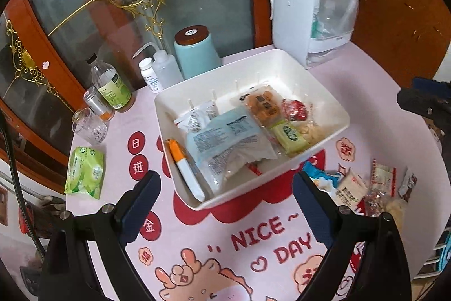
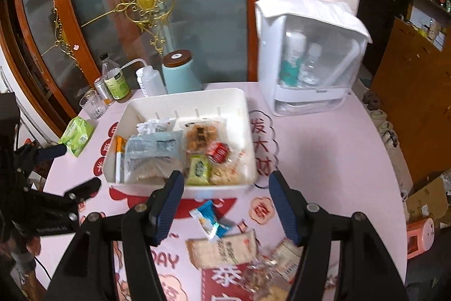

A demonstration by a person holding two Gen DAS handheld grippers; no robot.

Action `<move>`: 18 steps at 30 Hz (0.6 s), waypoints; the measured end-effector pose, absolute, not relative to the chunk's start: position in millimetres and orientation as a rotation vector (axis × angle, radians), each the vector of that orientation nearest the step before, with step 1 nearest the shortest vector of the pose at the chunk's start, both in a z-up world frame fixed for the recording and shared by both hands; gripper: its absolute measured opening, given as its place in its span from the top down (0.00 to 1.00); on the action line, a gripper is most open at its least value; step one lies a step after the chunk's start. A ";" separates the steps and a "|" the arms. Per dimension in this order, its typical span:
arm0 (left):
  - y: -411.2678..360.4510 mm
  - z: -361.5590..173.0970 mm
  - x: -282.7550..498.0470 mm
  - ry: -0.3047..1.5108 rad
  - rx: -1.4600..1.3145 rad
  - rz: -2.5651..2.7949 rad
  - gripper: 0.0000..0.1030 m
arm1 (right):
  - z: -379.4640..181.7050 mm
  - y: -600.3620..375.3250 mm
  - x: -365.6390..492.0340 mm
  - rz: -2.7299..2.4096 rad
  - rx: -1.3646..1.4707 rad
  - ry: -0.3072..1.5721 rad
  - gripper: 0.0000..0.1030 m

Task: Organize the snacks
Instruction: 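Move both tools back over the remaining snacks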

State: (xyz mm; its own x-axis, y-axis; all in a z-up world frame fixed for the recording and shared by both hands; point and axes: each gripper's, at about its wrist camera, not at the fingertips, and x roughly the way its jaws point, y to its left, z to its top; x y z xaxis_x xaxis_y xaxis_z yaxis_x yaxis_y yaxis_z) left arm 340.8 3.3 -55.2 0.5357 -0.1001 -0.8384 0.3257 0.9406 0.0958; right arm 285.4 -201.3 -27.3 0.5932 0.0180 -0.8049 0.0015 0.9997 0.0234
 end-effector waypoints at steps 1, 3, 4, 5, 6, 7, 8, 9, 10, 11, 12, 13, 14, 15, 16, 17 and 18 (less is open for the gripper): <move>1.2 -53.3 336.4 0.971 0.250 -0.267 0.09 | -27.1 -204.7 281.1 0.005 0.024 0.937 0.39; -3.3 -49.5 329.5 0.962 0.249 -0.285 0.09 | -27.3 -217.8 267.2 -0.023 0.032 0.941 0.39; -6.6 -47.0 325.4 0.956 0.249 -0.300 0.09 | -28.2 -221.7 263.7 -0.033 0.035 0.944 0.39; -9.7 -44.9 322.0 0.951 0.249 -0.315 0.09 | -28.8 -228.4 257.7 -0.048 0.040 0.948 0.39; -13.0 -42.9 319.0 0.946 0.249 -0.331 0.09 | -29.8 -233.9 253.3 -0.063 0.044 0.952 0.39; -16.2 -41.4 317.5 0.942 0.248 -0.343 0.09 | -31.3 -239.0 249.1 -0.080 0.048 0.959 0.39; -20.2 -40.3 314.9 0.940 0.246 -0.361 0.09 | -33.2 -245.3 243.7 -0.102 0.055 0.967 0.39; -22.8 -39.8 313.5 0.940 0.245 -0.372 0.09 | -35.3 -251.4 238.2 -0.119 0.063 0.976 0.39; -26.3 -39.9 311.5 0.940 0.243 -0.388 0.09 | -37.3 -254.6 234.3 -0.131 0.067 0.980 0.39; -29.7 -40.4 309.5 0.940 0.242 -0.405 0.09 | -40.2 -260.7 227.9 -0.155 0.071 0.988 0.39; -32.3 -41.2 308.1 0.940 0.243 -0.419 0.09 | -42.9 -265.5 222.3 -0.172 0.073 0.995 0.39; -36.4 -42.2 305.6 0.940 0.247 -0.437 0.09 | -45.1 -269.5 218.5 -0.184 0.076 1.001 0.39; -39.7 -43.6 303.7 0.939 0.253 -0.451 0.09 | -48.7 -274.8 212.5 -0.201 0.080 1.010 0.39; -42.2 -44.8 302.0 0.938 0.258 -0.461 0.09 | -51.3 -278.7 208.4 -0.214 0.083 1.017 0.39; -45.6 -47.3 300.6 0.939 0.266 -0.474 0.09 | -55.6 -284.5 201.8 -0.238 0.082 1.028 0.39; -47.8 -49.4 299.1 0.940 0.271 -0.484 0.09 | -58.5 -289.0 196.6 -0.256 0.081 1.037 0.39; -51.1 -52.6 297.7 0.944 0.275 -0.501 0.09 | -60.7 -293.3 192.3 -0.266 0.081 1.042 0.39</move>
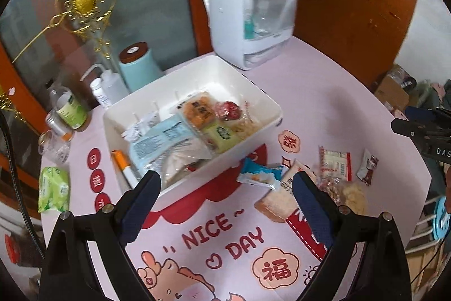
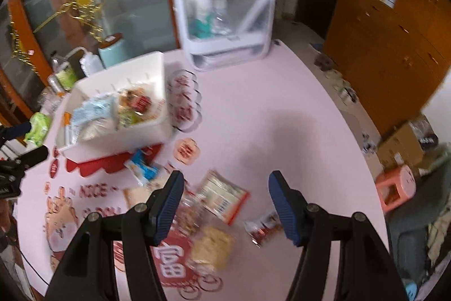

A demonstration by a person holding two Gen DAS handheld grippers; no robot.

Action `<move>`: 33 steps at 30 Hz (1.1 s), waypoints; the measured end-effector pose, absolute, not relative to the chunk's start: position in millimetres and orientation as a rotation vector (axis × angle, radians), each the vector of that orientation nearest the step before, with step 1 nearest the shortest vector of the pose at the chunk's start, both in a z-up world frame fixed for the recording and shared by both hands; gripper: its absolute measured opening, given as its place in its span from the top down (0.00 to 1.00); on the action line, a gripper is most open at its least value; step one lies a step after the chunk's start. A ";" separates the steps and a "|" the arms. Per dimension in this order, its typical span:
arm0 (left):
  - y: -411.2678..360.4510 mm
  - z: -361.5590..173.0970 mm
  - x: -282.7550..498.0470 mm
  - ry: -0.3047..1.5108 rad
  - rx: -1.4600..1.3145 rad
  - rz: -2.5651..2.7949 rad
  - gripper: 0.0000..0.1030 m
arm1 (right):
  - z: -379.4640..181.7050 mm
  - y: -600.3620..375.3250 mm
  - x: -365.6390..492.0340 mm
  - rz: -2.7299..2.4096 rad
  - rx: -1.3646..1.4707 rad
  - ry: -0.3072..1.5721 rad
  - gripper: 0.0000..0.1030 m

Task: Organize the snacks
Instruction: 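Move both tools back over the remaining snacks, then grasp the crumbly cake bag with the left tool while the right grasps the brown-white wrapped snack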

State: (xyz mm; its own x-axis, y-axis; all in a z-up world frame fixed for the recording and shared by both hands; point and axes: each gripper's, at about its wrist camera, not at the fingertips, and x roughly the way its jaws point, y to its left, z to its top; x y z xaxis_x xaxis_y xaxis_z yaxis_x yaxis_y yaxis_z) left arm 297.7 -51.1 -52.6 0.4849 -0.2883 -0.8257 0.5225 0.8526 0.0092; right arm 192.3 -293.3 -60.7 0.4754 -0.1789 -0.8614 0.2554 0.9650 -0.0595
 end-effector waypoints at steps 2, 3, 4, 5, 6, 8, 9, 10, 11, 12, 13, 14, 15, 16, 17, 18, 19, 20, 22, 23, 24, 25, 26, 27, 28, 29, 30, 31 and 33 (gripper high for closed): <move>-55.1 -58.2 296.1 0.951 0.280 -0.523 0.09 | -68.7 -304.4 182.5 -0.297 0.090 1.064 0.39; -57.5 -61.1 294.6 0.955 0.284 -0.533 0.09 | -70.9 -307.9 179.5 -0.303 0.094 1.071 0.39; -60.9 -64.3 292.2 0.957 0.288 -0.539 0.09 | -75.2 -313.9 175.6 -0.312 0.103 1.081 0.39; -63.4 -67.2 290.7 0.959 0.291 -0.542 0.09 | -78.0 -318.0 172.8 -0.317 0.109 1.086 0.39; -66.6 -70.6 288.5 0.962 0.291 -0.543 0.09 | -81.7 -322.5 170.4 -0.318 0.117 1.091 0.39; -73.6 -77.3 283.3 0.974 0.283 -0.543 0.09 | -94.2 -333.6 168.7 -0.313 0.138 1.114 0.39; -79.1 -81.7 279.4 0.985 0.269 -0.543 0.09 | -99.4 -336.7 169.2 -0.311 0.145 1.125 0.39; -83.5 -85.3 275.9 0.994 0.258 -0.543 0.09 | -110.4 -343.8 169.4 -0.308 0.165 1.151 0.39; -88.5 -89.6 272.2 1.004 0.248 -0.542 0.09 | -117.8 -348.5 168.8 -0.305 0.184 1.167 0.39; -95.3 -95.4 267.2 1.019 0.235 -0.540 0.09 | -126.0 -353.7 169.0 -0.299 0.209 1.185 0.39; -103.2 -102.3 260.8 1.036 0.222 -0.536 0.09 | -136.0 -359.5 168.7 -0.290 0.239 1.208 0.39; -110.1 -108.3 255.5 1.050 0.211 -0.532 0.09 | -148.3 -365.7 168.1 -0.279 0.275 1.239 0.39; -119.0 -115.3 249.1 1.067 0.197 -0.527 0.09 | -156.5 -369.6 168.4 -0.267 0.299 1.261 0.39; -129.8 -124.3 241.8 1.089 0.179 -0.526 0.09 | -166.1 -374.5 167.9 -0.248 0.331 1.283 0.39; -138.9 -131.8 236.0 1.108 0.166 -0.525 0.09 | -176.2 -380.0 168.6 -0.229 0.373 1.308 0.39; -151.5 -142.5 228.9 1.134 0.150 -0.520 0.09 | -183.6 -384.2 169.1 -0.217 0.407 1.329 0.39; -161.0 -151.1 223.8 1.151 0.141 -0.516 0.09 | -194.1 -390.9 169.1 -0.198 0.465 1.359 0.39; -170.1 -159.6 219.0 1.168 0.134 -0.511 0.09 | -200.5 -395.0 168.6 -0.191 0.500 1.378 0.39; -189.0 -176.9 211.3 1.203 0.117 -0.496 0.09 | -214.8 -402.9 169.1 -0.177 0.560 1.427 0.39; -196.1 -184.6 208.6 1.219 0.107 -0.491 0.09 | -218.7 -404.4 169.9 -0.169 0.574 1.436 0.39; -203.4 -191.7 206.3 1.234 0.099 -0.485 0.09 | -222.1 -405.3 170.4 -0.158 0.584 1.440 0.39; -210.0 -199.3 203.0 1.248 0.094 -0.476 0.09 | -224.9 -406.0 171.5 -0.147 0.585 1.444 0.39; -214.4 -204.1 202.4 1.257 0.089 -0.467 0.09 | -229.4 -405.8 173.4 -0.141 0.581 1.452 0.39; -219.3 -210.3 200.9 1.271 0.079 -0.454 0.09 | -230.7 -405.8 175.4 -0.135 0.581 1.456 0.37; -222.6 -213.8 200.2 1.281 0.070 -0.447 0.09 | -227.3 -403.8 178.5 -0.122 0.565 1.434 0.37; -225.0 -217.7 199.8 1.291 0.058 -0.438 0.09 | -227.1 -403.2 182.1 -0.116 0.553 1.436 0.37; -226.8 -221.3 199.6 1.302 0.046 -0.428 0.09 | -227.5 -400.8 185.9 -0.104 0.545 1.438 0.36; -228.3 -223.8 200.5 1.308 0.038 -0.421 0.09 | -227.1 -401.2 188.8 -0.103 0.531 1.427 0.37; -232.5 -229.1 200.4 1.321 0.024 -0.407 0.09 | -226.5 -395.3 195.2 -0.095 0.488 1.418 0.36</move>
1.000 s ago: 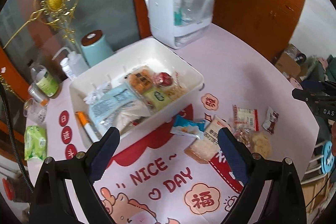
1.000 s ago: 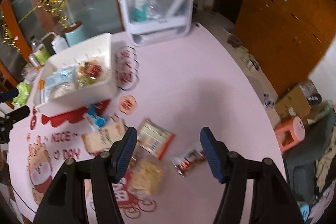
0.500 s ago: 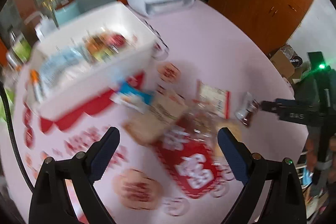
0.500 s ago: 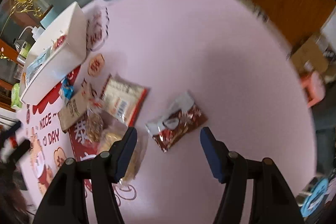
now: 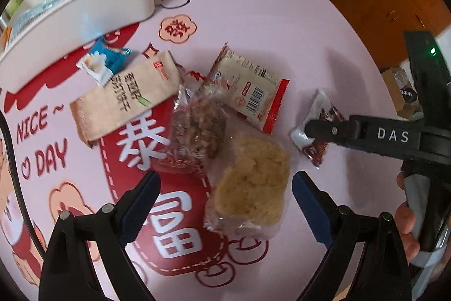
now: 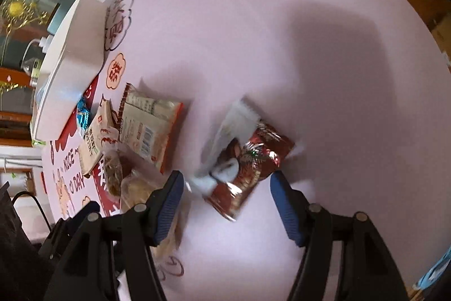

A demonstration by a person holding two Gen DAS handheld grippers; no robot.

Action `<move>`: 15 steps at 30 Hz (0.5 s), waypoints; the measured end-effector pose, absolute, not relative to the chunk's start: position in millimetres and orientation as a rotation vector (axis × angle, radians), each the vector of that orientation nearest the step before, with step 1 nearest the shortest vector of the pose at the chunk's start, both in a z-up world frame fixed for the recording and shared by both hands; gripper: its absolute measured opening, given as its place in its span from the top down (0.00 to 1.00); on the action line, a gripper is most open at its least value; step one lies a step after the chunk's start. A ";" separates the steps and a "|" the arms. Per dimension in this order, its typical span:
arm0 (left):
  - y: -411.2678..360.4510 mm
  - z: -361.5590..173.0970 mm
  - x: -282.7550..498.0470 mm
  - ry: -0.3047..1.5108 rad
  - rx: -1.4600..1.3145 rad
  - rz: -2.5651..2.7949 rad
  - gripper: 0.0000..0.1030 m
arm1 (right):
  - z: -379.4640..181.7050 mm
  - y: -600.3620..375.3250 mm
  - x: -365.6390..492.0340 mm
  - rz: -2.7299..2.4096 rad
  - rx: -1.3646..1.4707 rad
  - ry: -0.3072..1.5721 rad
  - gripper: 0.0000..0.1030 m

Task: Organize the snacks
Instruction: 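Grasp the crumbly cake bag with the left tool while the right grasps the brown-white wrapped snack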

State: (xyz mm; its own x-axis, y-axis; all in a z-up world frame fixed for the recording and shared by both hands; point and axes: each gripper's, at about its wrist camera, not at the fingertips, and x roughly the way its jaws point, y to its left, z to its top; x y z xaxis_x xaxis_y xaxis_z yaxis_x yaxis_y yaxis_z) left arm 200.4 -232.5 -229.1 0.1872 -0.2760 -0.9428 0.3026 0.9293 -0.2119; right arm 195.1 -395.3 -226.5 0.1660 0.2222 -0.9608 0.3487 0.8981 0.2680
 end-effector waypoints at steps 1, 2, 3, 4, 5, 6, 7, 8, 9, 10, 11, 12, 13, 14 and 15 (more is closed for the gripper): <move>-234.6 -230.1 200.4 1.323 0.022 -0.404 0.09 | -226.1 -391.8 198.2 -0.092 0.463 1.413 0.37; -237.3 -231.9 200.7 1.325 0.023 -0.400 0.09 | -225.4 -385.9 201.4 -0.084 0.421 1.406 0.37; -241.1 -233.9 200.2 1.324 0.032 -0.394 0.09 | -227.3 -385.7 202.1 -0.078 0.391 1.403 0.37; -243.7 -235.0 200.0 1.323 0.040 -0.390 0.09 | -227.9 -381.7 204.5 -0.071 0.342 1.402 0.37; -247.0 -236.5 199.6 1.323 0.051 -0.387 0.09 | -228.4 -377.0 206.0 -0.061 0.282 1.401 0.38; -250.8 -238.5 198.8 1.322 0.064 -0.382 0.09 | -228.7 -376.1 206.0 -0.048 0.239 1.404 0.38; -252.9 -239.5 199.0 1.321 0.071 -0.379 0.09 | -229.1 -373.3 205.1 -0.033 0.198 1.405 0.39; -255.2 -240.8 198.6 1.321 0.076 -0.377 0.09 | -229.2 -370.7 203.3 -0.016 0.158 1.405 0.40; -257.8 -242.9 198.8 1.322 0.082 -0.375 0.09 | -229.2 -369.1 201.5 -0.003 0.126 1.402 0.41; -260.2 -245.3 198.3 1.322 0.089 -0.369 0.09 | -228.9 -368.3 199.2 0.008 0.099 1.397 0.44; -261.7 -246.8 197.5 1.320 0.094 -0.367 0.09 | -228.7 -368.3 196.3 0.014 0.075 1.390 0.45; -262.9 -248.6 196.7 1.317 0.100 -0.364 0.09 | -229.0 -368.2 194.0 0.011 0.053 1.391 0.45; -263.6 -250.4 196.0 1.312 0.102 -0.360 0.09 | -229.1 -367.8 191.6 0.005 0.026 1.389 0.46; -264.3 -252.4 194.8 1.307 0.099 -0.359 0.09 | -228.9 -368.0 188.3 0.004 0.004 1.378 0.51; -265.5 -254.8 193.5 1.303 0.094 -0.359 0.09 | -228.4 -368.5 185.2 -0.003 -0.016 1.364 0.56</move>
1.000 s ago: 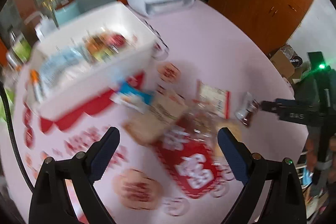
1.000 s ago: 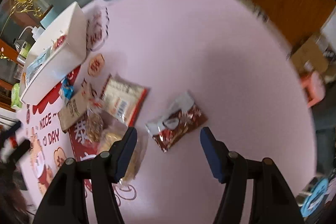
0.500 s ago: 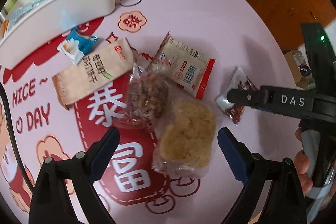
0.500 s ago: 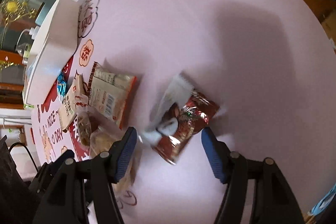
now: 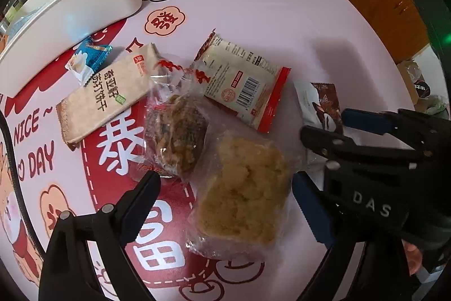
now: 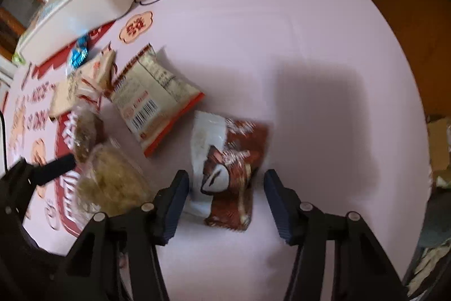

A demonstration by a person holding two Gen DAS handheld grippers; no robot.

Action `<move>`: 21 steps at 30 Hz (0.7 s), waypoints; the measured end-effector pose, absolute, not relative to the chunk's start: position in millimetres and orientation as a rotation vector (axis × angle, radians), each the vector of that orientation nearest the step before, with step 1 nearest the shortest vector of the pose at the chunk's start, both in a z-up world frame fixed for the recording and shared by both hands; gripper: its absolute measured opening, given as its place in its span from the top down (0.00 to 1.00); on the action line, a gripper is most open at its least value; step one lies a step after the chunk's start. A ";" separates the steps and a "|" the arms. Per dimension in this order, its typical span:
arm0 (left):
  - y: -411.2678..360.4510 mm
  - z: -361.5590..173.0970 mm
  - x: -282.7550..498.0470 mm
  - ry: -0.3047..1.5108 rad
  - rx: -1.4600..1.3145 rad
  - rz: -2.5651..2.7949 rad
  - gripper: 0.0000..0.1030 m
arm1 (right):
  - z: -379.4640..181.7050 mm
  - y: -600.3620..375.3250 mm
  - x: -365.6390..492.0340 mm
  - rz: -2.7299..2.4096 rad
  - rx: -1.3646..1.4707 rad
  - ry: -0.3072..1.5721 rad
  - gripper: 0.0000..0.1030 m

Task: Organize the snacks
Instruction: 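Grasp the crumbly cake bag with the left tool while the right grasps the brown-white wrapped snack, then carry both packets into the white tray and open both tools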

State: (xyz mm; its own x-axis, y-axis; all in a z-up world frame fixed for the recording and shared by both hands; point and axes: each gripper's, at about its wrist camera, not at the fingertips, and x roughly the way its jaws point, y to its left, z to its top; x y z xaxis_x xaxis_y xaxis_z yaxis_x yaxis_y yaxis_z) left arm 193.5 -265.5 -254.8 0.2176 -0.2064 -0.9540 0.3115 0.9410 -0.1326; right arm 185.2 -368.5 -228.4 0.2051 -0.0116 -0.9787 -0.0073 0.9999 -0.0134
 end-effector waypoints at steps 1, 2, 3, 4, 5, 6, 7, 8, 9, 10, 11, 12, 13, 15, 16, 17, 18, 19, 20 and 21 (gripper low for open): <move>-267.6 -257.8 192.6 1.299 0.090 -0.359 0.09 | -227.8 -370.3 180.8 -0.007 -0.034 1.346 0.60; -267.8 -258.9 190.5 1.292 0.087 -0.359 0.11 | -227.6 -373.2 178.5 -0.003 -0.023 1.341 0.61; -267.9 -259.2 188.4 1.284 0.085 -0.363 0.18 | -226.9 -378.1 175.5 -0.002 -0.002 1.335 0.62; -268.2 -259.1 185.9 1.269 0.093 -0.368 0.32 | -226.2 -382.8 173.2 0.002 0.019 1.334 0.63; -267.2 -257.7 183.5 1.253 0.093 -0.381 0.39 | -225.1 -386.7 171.4 0.011 0.043 1.334 0.63; -267.5 -255.7 181.3 1.237 0.100 -0.385 0.43 | -224.2 -391.6 170.1 0.025 0.081 1.335 0.64; -266.1 -255.3 179.9 1.235 0.105 -0.376 0.44 | -223.6 -397.8 169.2 0.041 0.132 1.337 0.64; -264.0 -255.6 179.5 1.237 0.096 -0.373 0.44 | -223.5 -404.3 167.0 0.054 0.180 1.340 0.65; -259.7 -256.4 178.7 1.245 0.071 -0.373 0.45 | -223.1 -413.2 166.3 0.057 0.206 1.342 0.65; -255.0 -256.6 178.5 1.252 0.054 -0.372 0.45 | -222.4 -417.1 164.3 0.053 0.224 1.344 0.65; -250.9 -257.0 176.8 1.261 0.038 -0.367 0.45 | -222.2 -422.5 161.0 0.048 0.236 1.345 0.65; -246.7 -256.1 175.3 1.264 0.029 -0.362 0.46 | -221.8 -426.0 158.6 0.049 0.243 1.345 0.65; -240.2 -254.4 174.4 1.264 0.027 -0.355 0.46 | -219.8 -431.1 154.1 0.053 0.253 1.342 0.65; -232.9 -251.2 166.7 1.265 0.023 -0.342 0.46 | -218.5 -418.0 150.8 0.062 0.264 1.333 0.66; -228.8 -248.9 163.7 1.265 0.018 -0.336 0.47 | -215.0 -416.5 148.5 0.069 0.265 1.326 0.66; -223.5 -246.1 161.5 1.264 0.015 -0.329 0.47 | -210.0 -415.1 146.1 0.079 0.264 1.315 0.66; -219.7 -243.1 157.3 1.261 0.015 -0.322 0.47 | -205.6 -412.8 144.9 0.087 0.265 1.304 0.66; -215.6 -240.0 154.0 1.257 0.018 -0.312 0.47 | -199.7 -409.9 142.6 0.100 0.260 1.288 0.66; -210.4 -235.6 150.4 1.251 0.022 -0.295 0.47 | -196.3 -407.2 142.4 0.108 0.256 1.278 0.66; -205.5 -232.0 147.1 1.246 0.022 -0.286 0.47 | -192.8 -403.3 143.0 0.116 0.257 1.269 0.66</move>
State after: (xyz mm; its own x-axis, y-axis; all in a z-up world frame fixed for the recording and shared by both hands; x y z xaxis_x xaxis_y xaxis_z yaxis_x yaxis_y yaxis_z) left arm 147.1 -205.5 -232.0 0.2886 -0.2024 -0.9358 0.2261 0.9642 -0.1388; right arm 143.0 -403.3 -192.8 0.2965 0.2272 -0.9276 0.0555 0.9656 0.2542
